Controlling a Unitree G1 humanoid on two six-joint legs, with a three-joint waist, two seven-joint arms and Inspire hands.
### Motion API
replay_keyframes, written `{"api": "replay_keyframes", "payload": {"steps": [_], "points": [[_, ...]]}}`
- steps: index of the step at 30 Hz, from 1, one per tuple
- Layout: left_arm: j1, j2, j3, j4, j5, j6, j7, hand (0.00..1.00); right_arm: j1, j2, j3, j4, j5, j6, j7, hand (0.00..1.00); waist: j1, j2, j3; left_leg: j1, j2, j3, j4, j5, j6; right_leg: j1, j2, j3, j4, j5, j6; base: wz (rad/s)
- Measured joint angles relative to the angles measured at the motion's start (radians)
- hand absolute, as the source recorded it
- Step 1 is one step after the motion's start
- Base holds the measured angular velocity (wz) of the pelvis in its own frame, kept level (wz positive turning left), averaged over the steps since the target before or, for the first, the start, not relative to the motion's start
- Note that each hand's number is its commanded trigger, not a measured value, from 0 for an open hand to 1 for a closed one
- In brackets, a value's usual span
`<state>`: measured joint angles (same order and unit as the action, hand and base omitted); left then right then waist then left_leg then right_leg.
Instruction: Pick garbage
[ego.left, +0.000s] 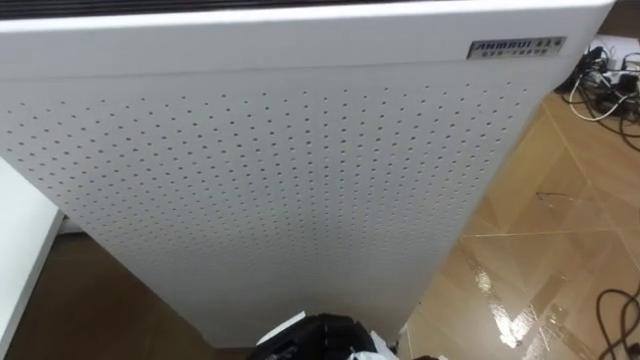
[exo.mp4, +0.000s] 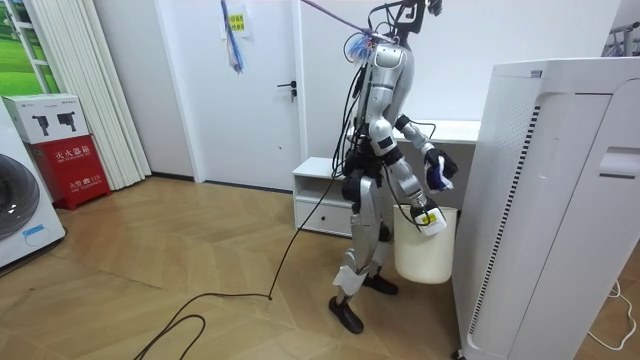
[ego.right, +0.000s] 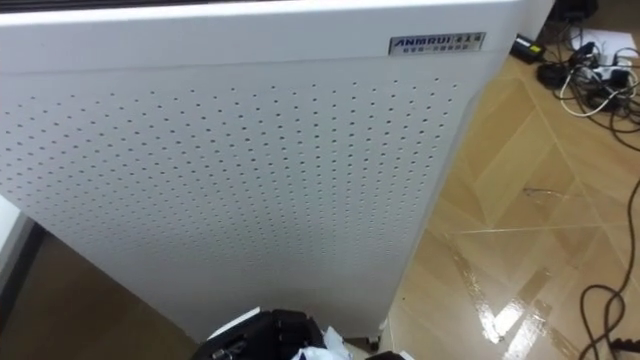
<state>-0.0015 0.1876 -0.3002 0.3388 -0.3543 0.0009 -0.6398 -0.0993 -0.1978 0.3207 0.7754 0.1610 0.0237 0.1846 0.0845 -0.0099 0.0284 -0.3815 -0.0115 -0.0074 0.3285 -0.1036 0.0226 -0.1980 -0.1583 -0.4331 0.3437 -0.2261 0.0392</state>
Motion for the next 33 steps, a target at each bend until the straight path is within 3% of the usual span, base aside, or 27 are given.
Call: {"api": "replay_keyframes", "payload": {"steps": [1,2,8,15,25,33], "points": [[0.005,0.004,0.0,0.001,0.0,0.0,0.0,0.69,0.0,-0.002,0.0,0.0,0.0,0.0,0.0,1.0,0.0,0.0,-0.0003,0.0,0.0,0.0,0.001,0.0,0.0,0.0,0.001,0.004,0.001,0.0,0.0,0.0],[0.006,0.006,0.0,0.003,0.0,0.0,0.0,0.0,0.0,-0.003,0.001,0.0,0.0,0.0,0.0,1.0,0.001,0.001,-0.0005,0.0,0.0,0.0,0.001,0.0,0.0,0.0,0.002,0.007,0.001,0.0,0.0,0.0],[0.03,0.03,-0.001,0.045,0.002,0.0,0.001,0.0,0.004,-0.022,0.009,0.0,0.0,0.0,0.0,1.0,-0.002,0.004,-0.0025,-0.001,-0.001,0.0,0.01,0.0,0.0,0.003,0.008,0.018,0.002,0.001,-0.002,0.0],[0.041,0.037,-0.004,0.079,0.061,0.001,0.005,0.0,0.013,-0.04,0.01,0.0,0.0,0.0,-0.005,1.0,-0.01,0.023,-0.0143,-0.006,-0.002,-0.01,0.012,0.006,-0.002,0.004,0.013,0.017,0.008,0.0,-0.005,0.03],[0.077,0.056,-0.029,0.096,0.18,0.043,0.003,0.0,0.015,-0.033,0.01,0.0,0.008,0.001,0.001,1.0,-0.025,0.022,-0.0136,0.002,0.0,-0.015,0.0,0.018,-0.009,0.006,0.019,0.02,-0.001,-0.002,-0.011,0.01],[0.08,0.064,-0.029,0.155,0.261,0.045,0.002,0.0,0.014,-0.034,0.01,0.0,0.025,0.014,0.001,1.0,-0.024,0.014,-0.0087,0.008,-0.001,-0.01,-0.009,0.019,-0.011,0.008,0.015,0.016,0.004,-0.011,-0.015,0.01]]}}
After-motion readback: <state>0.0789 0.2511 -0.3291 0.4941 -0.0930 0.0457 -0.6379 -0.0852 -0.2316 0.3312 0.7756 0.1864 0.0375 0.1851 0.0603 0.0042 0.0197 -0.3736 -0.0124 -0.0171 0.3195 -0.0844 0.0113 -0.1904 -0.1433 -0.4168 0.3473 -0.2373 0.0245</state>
